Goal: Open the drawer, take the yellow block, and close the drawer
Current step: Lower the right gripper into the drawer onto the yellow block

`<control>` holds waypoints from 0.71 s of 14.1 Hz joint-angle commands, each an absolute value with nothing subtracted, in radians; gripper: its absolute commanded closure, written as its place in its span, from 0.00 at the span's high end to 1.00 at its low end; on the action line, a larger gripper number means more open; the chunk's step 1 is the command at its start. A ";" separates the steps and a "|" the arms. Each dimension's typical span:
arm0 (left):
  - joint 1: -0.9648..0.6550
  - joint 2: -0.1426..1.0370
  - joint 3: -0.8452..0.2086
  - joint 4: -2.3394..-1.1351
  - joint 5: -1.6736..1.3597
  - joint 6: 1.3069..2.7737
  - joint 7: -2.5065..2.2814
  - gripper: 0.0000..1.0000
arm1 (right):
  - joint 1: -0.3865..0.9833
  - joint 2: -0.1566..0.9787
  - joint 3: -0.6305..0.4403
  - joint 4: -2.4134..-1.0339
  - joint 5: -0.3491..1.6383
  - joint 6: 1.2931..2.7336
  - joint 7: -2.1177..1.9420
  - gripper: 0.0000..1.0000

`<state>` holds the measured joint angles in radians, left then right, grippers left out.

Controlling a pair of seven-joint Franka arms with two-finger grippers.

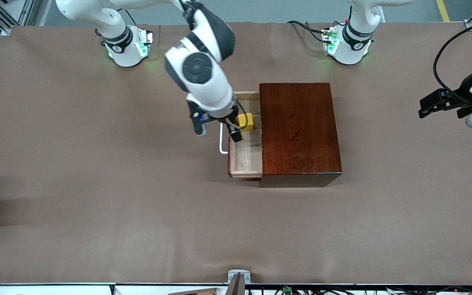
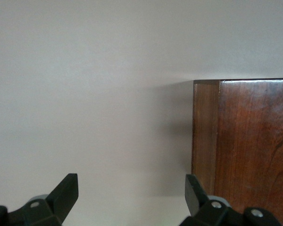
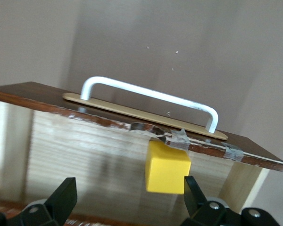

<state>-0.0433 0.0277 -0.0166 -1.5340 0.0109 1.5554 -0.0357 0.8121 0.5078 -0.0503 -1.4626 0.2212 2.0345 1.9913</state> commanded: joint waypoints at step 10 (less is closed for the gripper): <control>0.066 -0.041 -0.112 -1.597 0.003 1.591 -0.052 1.00 | 0.877 0.563 -0.061 -1.493 0.189 2.029 2.134 1.00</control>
<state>0.0484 -0.0196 -0.0971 -1.5825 0.0109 1.5810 -0.0447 0.8621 0.5622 -0.0513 -1.4924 0.2086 2.0235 2.1052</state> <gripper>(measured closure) 0.000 0.000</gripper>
